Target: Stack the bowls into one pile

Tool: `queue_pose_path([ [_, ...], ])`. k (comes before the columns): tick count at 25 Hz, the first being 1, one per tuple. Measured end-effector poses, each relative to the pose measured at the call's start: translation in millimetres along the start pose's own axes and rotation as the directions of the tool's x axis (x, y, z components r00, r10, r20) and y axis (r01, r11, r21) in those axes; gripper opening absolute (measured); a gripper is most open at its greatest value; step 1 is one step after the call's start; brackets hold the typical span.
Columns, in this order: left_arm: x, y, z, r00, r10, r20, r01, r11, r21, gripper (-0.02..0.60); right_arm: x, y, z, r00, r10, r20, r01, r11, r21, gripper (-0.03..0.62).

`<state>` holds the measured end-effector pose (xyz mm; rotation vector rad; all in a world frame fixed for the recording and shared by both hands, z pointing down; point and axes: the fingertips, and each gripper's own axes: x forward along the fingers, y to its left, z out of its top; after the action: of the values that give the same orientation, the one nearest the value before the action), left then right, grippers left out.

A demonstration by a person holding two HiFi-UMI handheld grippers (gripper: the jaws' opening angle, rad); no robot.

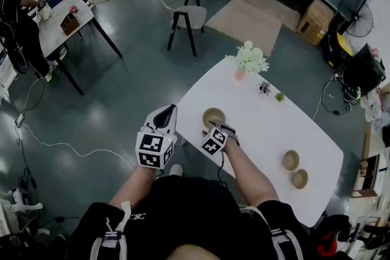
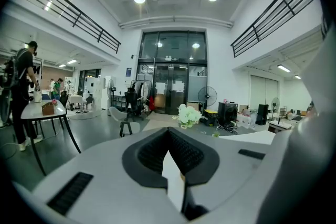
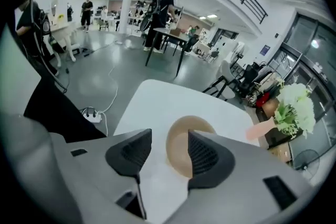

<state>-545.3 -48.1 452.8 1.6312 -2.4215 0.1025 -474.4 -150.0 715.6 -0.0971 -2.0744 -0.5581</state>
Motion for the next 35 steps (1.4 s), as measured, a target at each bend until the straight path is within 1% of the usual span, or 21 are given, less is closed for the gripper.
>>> queue_pose_path([
  [3,-4.1,10.4,-3.2,1.0,0.011,-0.005,-0.011,1.0,-0.009,0.012,14.1,6.2,-13.1,0.997,0.026,-0.07,-0.027,1.0,-0.015,0.235],
  [5,-5.7,17.7,-2.7,1.0,0.017,-0.008,-0.017,1.0,-0.016,0.012,20.9,6.0,-19.8,0.993,0.019,-0.118,-0.024,0.999,-0.04,0.221],
  [6,-6.2,20.9,-2.3,1.0,0.019,-0.009,-0.019,1.0,-0.019,0.013,23.8,5.0,-23.0,0.99,0.004,-0.142,-0.014,0.998,-0.063,0.193],
  [8,-6.5,25.4,-2.7,1.0,0.02,-0.01,-0.021,1.0,-0.021,0.012,27.8,2.0,-27.2,0.985,-0.041,-0.169,0.021,0.993,-0.118,0.068],
  [9,-6.2,26.4,-3.4,1.0,0.019,-0.01,-0.019,1.0,-0.022,0.012,28.6,1.2,-27.7,0.984,-0.057,-0.168,0.034,0.99,-0.139,0.043],
  [13,-1.7,24.3,-5.7,1.0,0.002,-0.01,-0.002,1.0,-0.021,0.012,23.1,-1.0,-23.9,0.989,-0.067,-0.135,0.048,0.989,-0.137,0.035],
  [15,3.1,22.3,-4.5,1.0,-0.018,-0.012,0.018,1.0,-0.019,0.012,15.6,-6.8,-19.0,0.989,-0.088,-0.119,0.072,0.989,-0.129,0.034],
  [19,14.6,9.9,1.2,0.996,-0.089,-0.022,0.088,0.996,-0.013,0.012,-8.8,-23.0,-19.1,0.983,-0.142,-0.118,0.134,0.989,-0.067,0.037],
  [22,27.2,-13.4,7.3,0.988,-0.155,-0.02,0.155,0.988,-0.005,0.012,-30.6,-38.4,-42.9,0.971,-0.183,-0.153,0.185,0.983,-0.004,0.04],
  [25,46.4,-46.0,10.3,0.972,-0.235,-0.026,0.235,0.972,0.012,0.012,-49.6,-54.1,-80.1,0.955,-0.22,-0.198,0.237,0.969,0.069,0.04],
  [28,61.9,-82.3,12.5,0.947,-0.318,-0.037,0.319,0.947,0.034,0.012,-69.6,-65.0,-119.1,0.936,-0.246,-0.252,0.288,0.947,0.142,0.041],
  [35,79.5,-174.2,14.4,0.871,-0.487,-0.064,0.49,0.869,0.072,0.012,-125.7,-71.0,-214.3,0.88,-0.282,-0.382,0.397,0.879,0.265,0.043],
])
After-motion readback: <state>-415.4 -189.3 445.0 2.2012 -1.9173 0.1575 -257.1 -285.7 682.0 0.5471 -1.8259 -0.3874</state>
